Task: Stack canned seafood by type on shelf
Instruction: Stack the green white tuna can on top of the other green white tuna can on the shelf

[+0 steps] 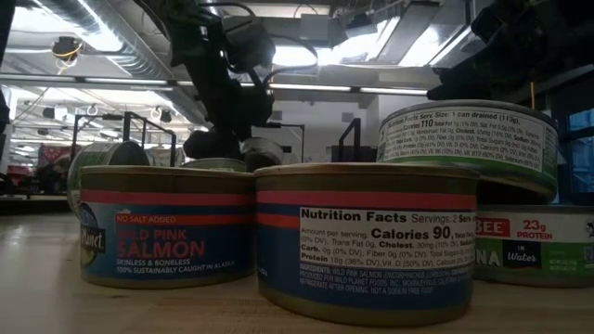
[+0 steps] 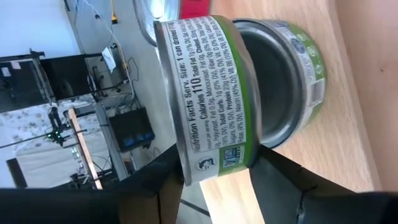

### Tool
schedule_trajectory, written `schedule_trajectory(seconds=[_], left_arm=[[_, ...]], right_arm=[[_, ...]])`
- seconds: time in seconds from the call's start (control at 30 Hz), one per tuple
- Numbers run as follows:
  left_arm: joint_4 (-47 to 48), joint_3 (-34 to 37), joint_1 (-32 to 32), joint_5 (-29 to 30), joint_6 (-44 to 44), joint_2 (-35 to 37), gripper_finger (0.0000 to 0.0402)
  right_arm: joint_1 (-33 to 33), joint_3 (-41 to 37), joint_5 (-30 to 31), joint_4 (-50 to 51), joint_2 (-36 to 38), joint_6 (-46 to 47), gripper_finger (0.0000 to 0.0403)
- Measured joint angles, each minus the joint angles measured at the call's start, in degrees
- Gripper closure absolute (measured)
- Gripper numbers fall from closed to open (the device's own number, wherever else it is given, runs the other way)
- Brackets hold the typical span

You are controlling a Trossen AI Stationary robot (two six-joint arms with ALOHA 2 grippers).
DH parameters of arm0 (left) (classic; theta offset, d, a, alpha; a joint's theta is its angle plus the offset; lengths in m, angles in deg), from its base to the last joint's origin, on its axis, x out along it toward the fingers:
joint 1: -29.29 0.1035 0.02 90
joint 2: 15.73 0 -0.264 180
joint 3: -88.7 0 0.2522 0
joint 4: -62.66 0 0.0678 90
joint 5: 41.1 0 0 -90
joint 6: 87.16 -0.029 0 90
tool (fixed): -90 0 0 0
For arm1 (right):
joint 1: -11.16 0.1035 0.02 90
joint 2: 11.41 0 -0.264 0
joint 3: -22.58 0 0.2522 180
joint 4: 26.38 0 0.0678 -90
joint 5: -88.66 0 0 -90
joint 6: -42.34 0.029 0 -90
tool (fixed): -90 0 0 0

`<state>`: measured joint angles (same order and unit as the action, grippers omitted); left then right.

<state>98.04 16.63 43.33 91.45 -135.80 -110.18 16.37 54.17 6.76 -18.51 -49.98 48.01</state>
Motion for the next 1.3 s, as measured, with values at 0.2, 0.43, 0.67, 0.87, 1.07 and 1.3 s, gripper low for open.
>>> schedule_trajectory(seconds=[0.2, 0.43, 0.67, 0.87, 1.07, 1.3], left_arm=[[0.39, 0.00, 0.00, -0.32, -0.02, -0.03, 0.0222], [0.37, 0.00, 0.00, -0.40, 0.17, -0.03, 0.0189], [0.33, 0.00, 0.00, -0.34, 1.75, -0.03, 0.0154], [0.20, 0.02, 0.20, -0.27, 1.85, -0.01, 0.0149], [0.38, 0.02, 0.33, -0.18, 4.89, 0.01, 0.0149], [0.33, 0.04, 1.97, -7.42, 5.88, 0.13, 0.0149]], right_arm=[[0.01, 0.00, 0.00, 0.01, 0.00, -0.13, 0.0143], [0.00, 0.02, 0.00, 0.02, 0.00, -0.15, 0.0143], [0.00, 0.02, 0.00, 0.02, 0.00, -0.18, 0.0143], [0.01, 0.02, 0.00, 0.02, 0.00, -0.20, 0.0143], [0.00, 0.02, 0.00, 0.02, 0.00, -0.20, 0.0143], [0.02, 0.02, -0.01, 0.04, 0.00, -0.17, 0.0143]])
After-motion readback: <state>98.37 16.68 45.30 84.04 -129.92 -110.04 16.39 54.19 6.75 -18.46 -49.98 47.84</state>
